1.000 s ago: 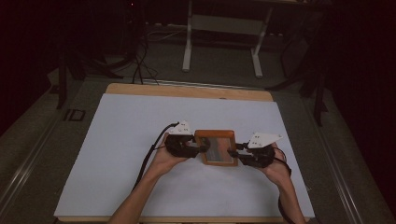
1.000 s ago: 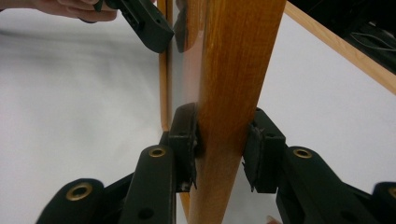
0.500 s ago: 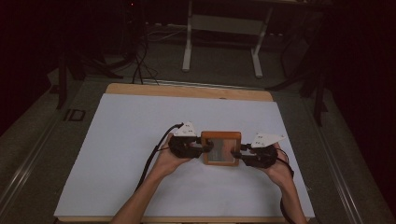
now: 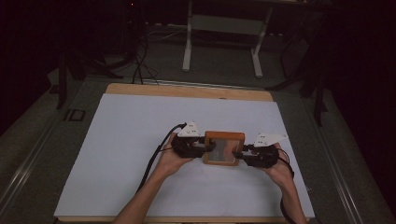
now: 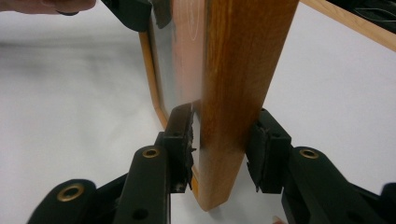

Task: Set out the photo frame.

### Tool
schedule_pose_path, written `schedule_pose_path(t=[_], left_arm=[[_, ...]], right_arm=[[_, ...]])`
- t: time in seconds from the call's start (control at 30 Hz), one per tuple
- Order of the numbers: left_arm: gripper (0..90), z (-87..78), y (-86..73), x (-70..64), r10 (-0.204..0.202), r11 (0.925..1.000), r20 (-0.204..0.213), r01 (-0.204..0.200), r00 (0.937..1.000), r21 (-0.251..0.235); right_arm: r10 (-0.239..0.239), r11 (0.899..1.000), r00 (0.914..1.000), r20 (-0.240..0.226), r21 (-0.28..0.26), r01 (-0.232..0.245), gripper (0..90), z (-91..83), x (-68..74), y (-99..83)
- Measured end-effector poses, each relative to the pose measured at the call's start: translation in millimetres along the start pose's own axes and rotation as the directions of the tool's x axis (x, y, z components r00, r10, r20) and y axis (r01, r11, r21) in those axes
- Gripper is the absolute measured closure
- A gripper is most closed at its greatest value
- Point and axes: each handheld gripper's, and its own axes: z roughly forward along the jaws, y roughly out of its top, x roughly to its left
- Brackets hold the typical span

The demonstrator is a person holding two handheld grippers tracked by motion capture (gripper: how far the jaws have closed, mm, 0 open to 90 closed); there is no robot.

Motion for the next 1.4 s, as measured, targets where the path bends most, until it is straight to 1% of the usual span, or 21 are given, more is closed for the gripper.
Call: schedule_pose_path(t=[0.03, 0.17, 0.23, 0.43, 0.5, 0.53, 0.7, 0.93, 1.13, 1.17, 1.3, 1.4], left_arm=[[60.8, -1.4, 0.3, 0.7, -0.009, 0.9999, 0.002, 0.009, 1.0, -0.006], [60.8, -4.5, 1.1, 1.8, -0.015, 0.9998, 0.002, 0.015, 0.9999, -0.015], [60.9, -8.9, 2.3, 2.0, -0.021, 0.9994, -0.002, 0.021, 0.9998, -0.027], [60.8, -17.8, 2.3, 4.2, -0.029, 0.999, -0.015, 0.028, 0.9995, -0.036], [60.8, -17.8, 2.3, 4.2, -0.029, 0.999, -0.015, 0.028, 0.9995, -0.036], [60.8, -21.8, 1.5, 5.1, -0.034, 0.9986, -0.021, 0.033, 0.9992, -0.041], [60.9, -30.3, 0.0, 6.8, -0.043, 0.9979, -0.027, 0.042, 0.9987, -0.05], [60.9, -42.9, -4.7, 8.2, -0.068, 0.9954, -0.042, 0.065, 0.9968, -0.071], [60.8, -49.4, -7.4, 10.2, -0.083, 0.9942, -0.051, 0.079, 0.9953, -0.073], [60.8, -53.6, -7.8, 10.6, -0.086, 0.9938, -0.059, 0.081, 0.9945, -0.075], [60.9, -57.1, -8.2, 11.8, -0.091, 0.993, -0.062, 0.086, 0.9939, -0.081], [60.9, -59.6, -9.4, 13.4, -0.104, 0.9914, -0.065, 0.098, 0.9925, -0.087]], right_arm=[[0.008, 1.0, 1.0, -0.006, -0.003, -0.008, 63.8, 0.9, -0.7, -0.2], [0.014, 1.0, 0.9998, -0.011, -0.011, -0.015, 63.8, 1.6, -1.0, 0.3], [0.024, 0.999, 0.9995, -0.023, -0.028, -0.025, 63.8, 3.0, -0.5, 3.1], [0.032, 0.999, 0.9989, -0.035, -0.043, -0.034, 63.8, 7.9, 1.2, 8.0], [0.033, 0.998, 0.9987, -0.038, -0.043, -0.035, 63.8, 8.6, 1.4, 8.7], [0.033, 0.998, 0.9987, -0.038, -0.043, -0.035, 63.8, 8.6, 1.4, 8.7], [0.044, 0.997, 0.9974, -0.056, -0.055, -0.047, 63.7, 15.8, 4.3, 14.6], [0.049, 0.997, 0.9955, -0.081, -0.063, -0.055, 63.7, 23.7, 8.4, 22.1], [0.053, 0.996, 0.9941, -0.095, -0.064, -0.059, 63.6, 29.4, 9.9, 26.5], [0.054, 0.996, 0.9934, -0.102, -0.066, -0.061, 63.6, 32.0, 10.3, 28.5], [0.056, 0.995, 0.9921, -0.112, -0.071, -0.065, 63.6, 34.8, 10.9, 31.3], [0.064, 0.994, 0.9907, -0.12, -0.076, -0.073, 63.6, 37.6, 11.2, 32.8]])
